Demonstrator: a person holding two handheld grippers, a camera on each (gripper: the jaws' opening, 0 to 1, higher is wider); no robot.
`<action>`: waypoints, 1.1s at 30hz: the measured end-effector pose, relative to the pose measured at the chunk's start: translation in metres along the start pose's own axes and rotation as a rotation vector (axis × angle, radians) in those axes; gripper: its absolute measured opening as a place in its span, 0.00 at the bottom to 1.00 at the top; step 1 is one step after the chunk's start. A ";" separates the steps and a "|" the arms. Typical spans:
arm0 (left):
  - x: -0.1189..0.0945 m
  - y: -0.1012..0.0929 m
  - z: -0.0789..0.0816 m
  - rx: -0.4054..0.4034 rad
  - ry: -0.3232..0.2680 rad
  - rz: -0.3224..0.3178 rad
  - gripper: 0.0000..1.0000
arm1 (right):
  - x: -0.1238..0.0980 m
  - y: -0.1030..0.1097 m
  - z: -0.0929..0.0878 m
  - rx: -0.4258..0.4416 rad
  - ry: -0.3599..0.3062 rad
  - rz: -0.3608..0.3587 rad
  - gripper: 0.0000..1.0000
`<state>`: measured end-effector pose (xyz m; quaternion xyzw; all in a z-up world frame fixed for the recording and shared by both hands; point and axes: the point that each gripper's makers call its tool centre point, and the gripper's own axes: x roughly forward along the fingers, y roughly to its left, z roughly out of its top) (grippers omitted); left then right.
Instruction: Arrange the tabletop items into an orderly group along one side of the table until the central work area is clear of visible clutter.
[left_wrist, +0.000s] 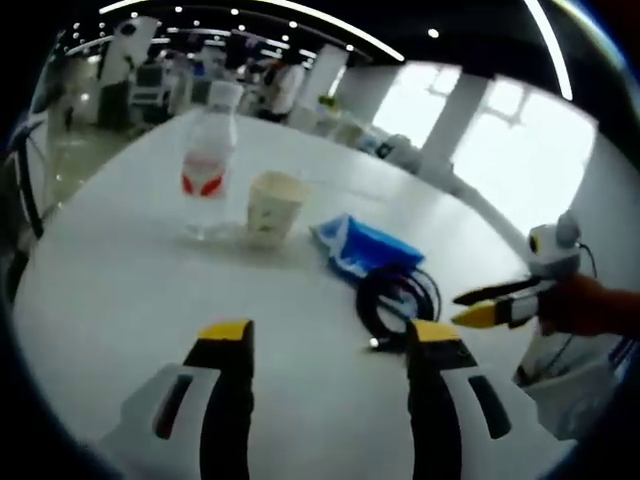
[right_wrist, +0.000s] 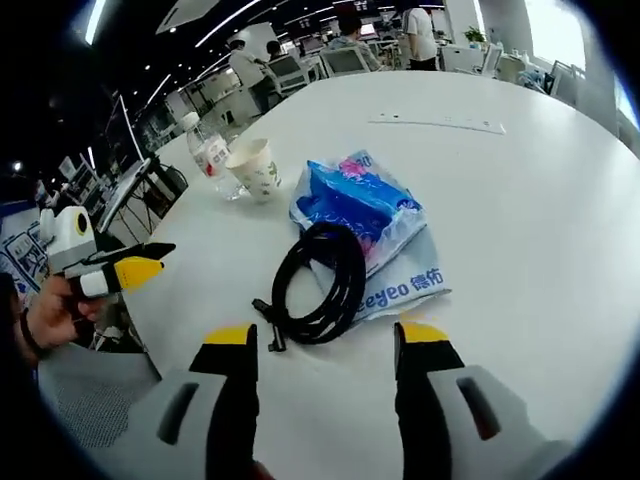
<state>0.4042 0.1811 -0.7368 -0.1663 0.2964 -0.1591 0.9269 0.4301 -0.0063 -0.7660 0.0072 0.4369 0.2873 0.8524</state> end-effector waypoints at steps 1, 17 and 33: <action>0.000 0.000 0.000 -0.003 0.000 0.000 0.58 | 0.004 0.001 0.002 -0.014 0.015 0.003 0.54; -0.004 0.003 -0.003 -0.028 0.007 0.009 0.56 | 0.042 -0.016 0.011 -0.039 0.086 -0.035 0.36; -0.004 0.010 -0.007 0.011 0.027 0.040 0.59 | 0.047 -0.012 0.006 -0.092 0.077 -0.034 0.08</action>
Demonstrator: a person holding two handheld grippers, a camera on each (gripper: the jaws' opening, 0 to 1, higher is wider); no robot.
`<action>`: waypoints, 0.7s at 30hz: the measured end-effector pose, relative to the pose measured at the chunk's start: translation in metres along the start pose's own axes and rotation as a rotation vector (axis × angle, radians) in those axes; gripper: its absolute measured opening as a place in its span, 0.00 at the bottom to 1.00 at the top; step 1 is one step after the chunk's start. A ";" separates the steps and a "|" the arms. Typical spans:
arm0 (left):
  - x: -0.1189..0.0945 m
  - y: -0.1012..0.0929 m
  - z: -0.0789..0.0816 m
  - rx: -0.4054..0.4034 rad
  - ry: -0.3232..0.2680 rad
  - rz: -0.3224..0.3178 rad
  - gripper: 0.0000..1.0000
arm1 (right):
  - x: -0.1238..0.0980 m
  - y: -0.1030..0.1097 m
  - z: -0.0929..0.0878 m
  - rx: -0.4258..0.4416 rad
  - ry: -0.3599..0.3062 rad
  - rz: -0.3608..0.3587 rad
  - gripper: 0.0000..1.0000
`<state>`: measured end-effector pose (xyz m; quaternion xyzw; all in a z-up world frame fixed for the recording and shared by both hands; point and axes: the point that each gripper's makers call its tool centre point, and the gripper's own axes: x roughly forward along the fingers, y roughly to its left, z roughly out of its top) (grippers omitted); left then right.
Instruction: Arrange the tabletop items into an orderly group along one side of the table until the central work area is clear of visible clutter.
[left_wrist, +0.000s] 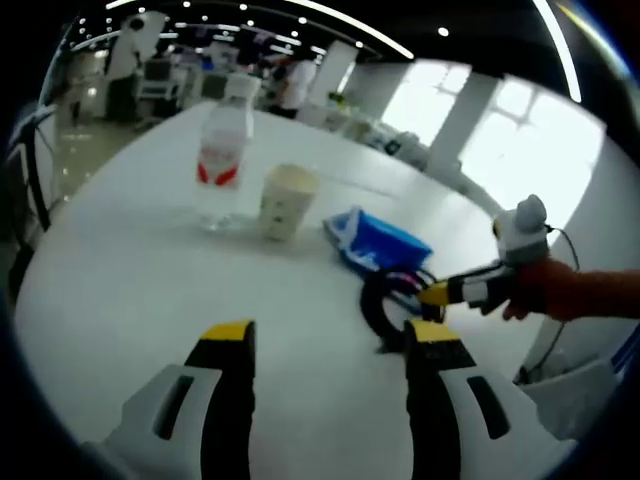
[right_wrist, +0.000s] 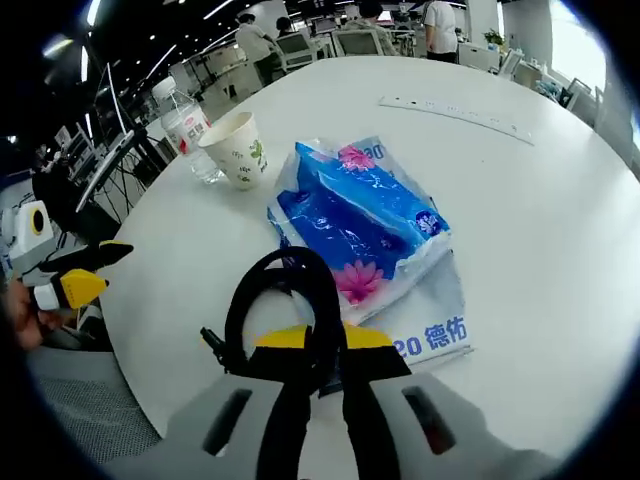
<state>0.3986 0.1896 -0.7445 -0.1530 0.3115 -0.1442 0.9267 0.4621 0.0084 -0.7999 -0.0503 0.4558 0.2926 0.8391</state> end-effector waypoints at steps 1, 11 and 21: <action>0.000 0.000 -0.001 0.019 0.005 0.006 0.59 | -0.001 0.000 0.001 0.005 -0.006 0.000 0.08; -0.002 -0.003 -0.004 0.149 0.058 -0.006 0.64 | -0.020 0.005 0.009 -0.025 -0.068 -0.012 0.07; -0.028 -0.025 -0.007 0.387 0.126 -0.045 0.69 | -0.034 0.018 0.018 -0.035 -0.115 0.007 0.06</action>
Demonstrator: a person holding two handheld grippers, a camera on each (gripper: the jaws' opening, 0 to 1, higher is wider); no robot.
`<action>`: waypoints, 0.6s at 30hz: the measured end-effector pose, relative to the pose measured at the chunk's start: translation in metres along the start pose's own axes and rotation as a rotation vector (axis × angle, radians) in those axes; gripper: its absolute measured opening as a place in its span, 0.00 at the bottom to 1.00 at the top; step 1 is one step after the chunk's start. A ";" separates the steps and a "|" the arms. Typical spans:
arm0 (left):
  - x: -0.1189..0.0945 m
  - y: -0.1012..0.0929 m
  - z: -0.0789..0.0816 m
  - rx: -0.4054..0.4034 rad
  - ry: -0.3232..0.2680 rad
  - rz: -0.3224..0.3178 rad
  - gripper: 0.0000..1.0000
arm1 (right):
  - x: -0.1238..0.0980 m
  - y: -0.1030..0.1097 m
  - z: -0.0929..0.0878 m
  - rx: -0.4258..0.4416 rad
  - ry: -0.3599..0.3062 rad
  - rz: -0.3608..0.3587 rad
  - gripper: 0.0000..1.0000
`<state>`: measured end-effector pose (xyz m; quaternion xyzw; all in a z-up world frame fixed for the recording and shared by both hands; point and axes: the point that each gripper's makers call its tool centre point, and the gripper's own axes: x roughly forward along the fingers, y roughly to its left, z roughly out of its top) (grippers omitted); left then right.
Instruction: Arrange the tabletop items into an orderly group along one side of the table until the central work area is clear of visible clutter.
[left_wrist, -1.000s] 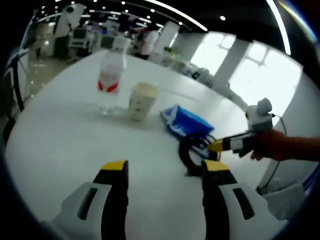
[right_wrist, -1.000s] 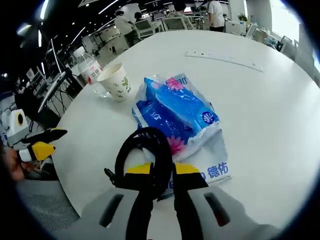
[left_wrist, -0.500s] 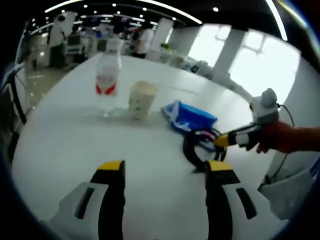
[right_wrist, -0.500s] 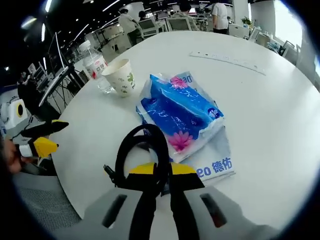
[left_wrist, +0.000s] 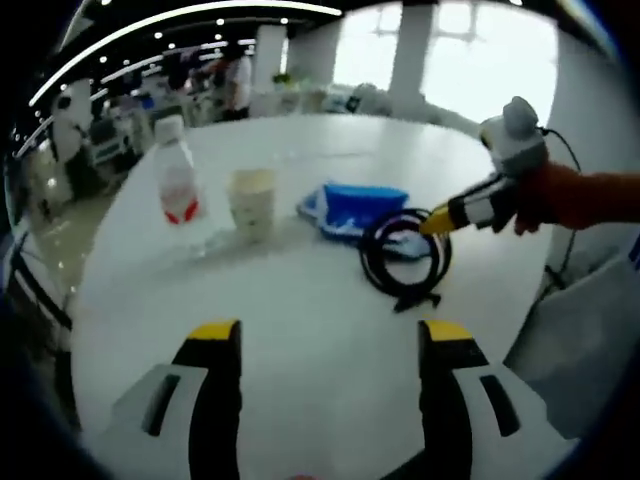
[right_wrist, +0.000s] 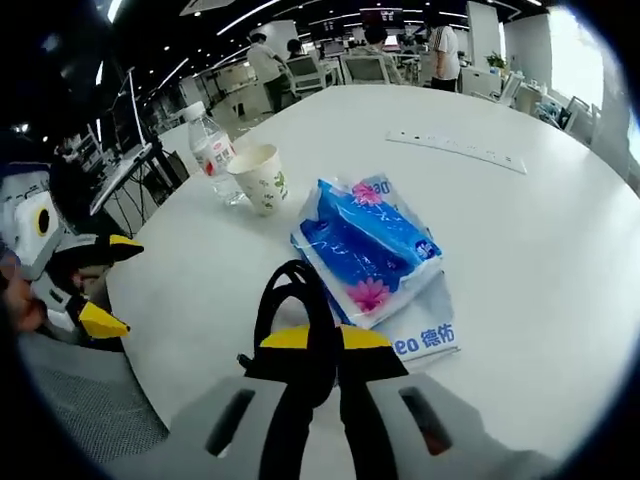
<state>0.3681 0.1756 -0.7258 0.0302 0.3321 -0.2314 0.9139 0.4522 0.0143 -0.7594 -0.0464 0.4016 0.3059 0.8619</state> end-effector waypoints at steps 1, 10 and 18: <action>-0.001 -0.001 0.000 0.003 0.000 -0.007 0.69 | 0.000 0.000 0.001 0.001 -0.003 0.001 0.06; -0.009 0.006 -0.025 -0.008 0.034 -0.012 0.70 | -0.013 0.003 0.006 -0.015 -0.036 -0.008 0.06; -0.005 0.009 -0.031 -0.007 0.061 0.007 0.69 | -0.034 -0.002 0.025 -0.029 -0.093 -0.018 0.01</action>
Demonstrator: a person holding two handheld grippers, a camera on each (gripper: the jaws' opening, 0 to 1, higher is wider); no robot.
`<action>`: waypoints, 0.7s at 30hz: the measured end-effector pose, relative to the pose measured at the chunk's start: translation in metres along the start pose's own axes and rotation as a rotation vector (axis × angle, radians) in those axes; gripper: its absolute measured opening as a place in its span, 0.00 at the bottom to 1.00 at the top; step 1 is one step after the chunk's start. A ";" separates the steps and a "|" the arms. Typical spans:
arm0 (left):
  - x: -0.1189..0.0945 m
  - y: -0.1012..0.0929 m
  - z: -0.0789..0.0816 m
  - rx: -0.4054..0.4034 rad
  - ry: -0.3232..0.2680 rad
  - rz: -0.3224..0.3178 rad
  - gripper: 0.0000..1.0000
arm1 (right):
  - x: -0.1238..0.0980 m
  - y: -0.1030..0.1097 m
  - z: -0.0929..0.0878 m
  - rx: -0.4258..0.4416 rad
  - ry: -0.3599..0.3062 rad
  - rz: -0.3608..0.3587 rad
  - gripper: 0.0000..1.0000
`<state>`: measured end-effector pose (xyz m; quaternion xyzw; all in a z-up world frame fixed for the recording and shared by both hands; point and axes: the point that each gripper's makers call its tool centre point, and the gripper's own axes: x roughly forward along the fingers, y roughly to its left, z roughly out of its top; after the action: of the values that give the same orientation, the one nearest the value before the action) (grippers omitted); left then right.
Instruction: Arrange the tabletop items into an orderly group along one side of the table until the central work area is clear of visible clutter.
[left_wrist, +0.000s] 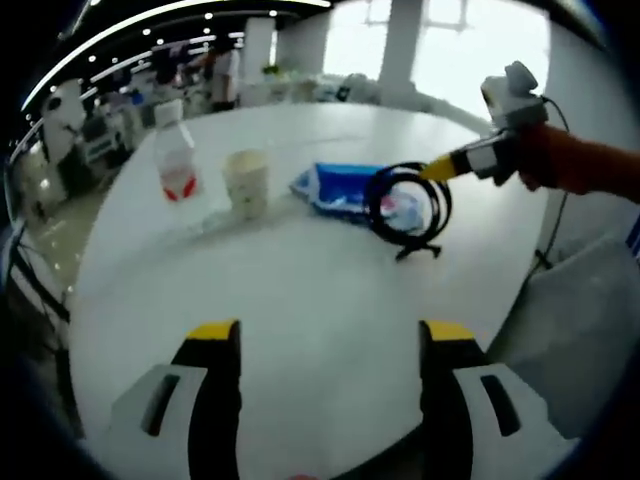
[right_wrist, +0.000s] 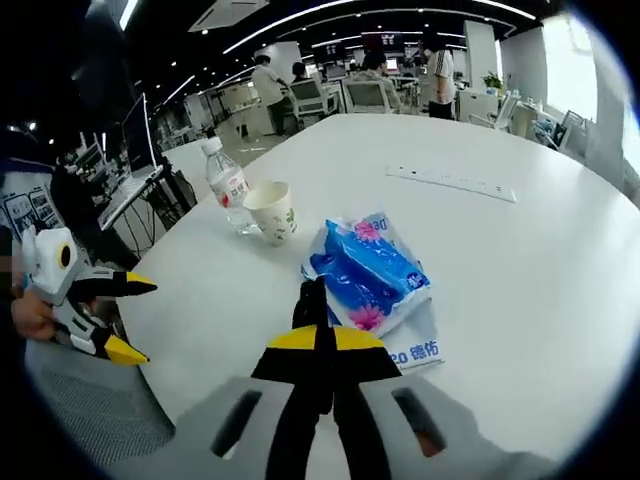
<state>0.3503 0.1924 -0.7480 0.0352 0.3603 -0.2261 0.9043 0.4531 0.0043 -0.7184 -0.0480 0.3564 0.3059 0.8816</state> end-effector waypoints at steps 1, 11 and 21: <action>0.000 0.000 0.000 0.005 -0.001 0.001 0.69 | 0.000 -0.002 -0.001 0.012 -0.001 0.001 0.01; 0.001 0.000 -0.001 0.002 0.003 -0.005 0.69 | -0.024 -0.010 0.002 0.058 -0.031 -0.013 0.01; 0.001 0.002 0.002 -0.006 -0.013 0.000 0.68 | -0.058 -0.032 0.012 0.066 -0.083 -0.065 0.01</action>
<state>0.3532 0.1939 -0.7470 0.0310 0.3552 -0.2249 0.9068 0.4462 -0.0473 -0.6762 -0.0178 0.3275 0.2669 0.9062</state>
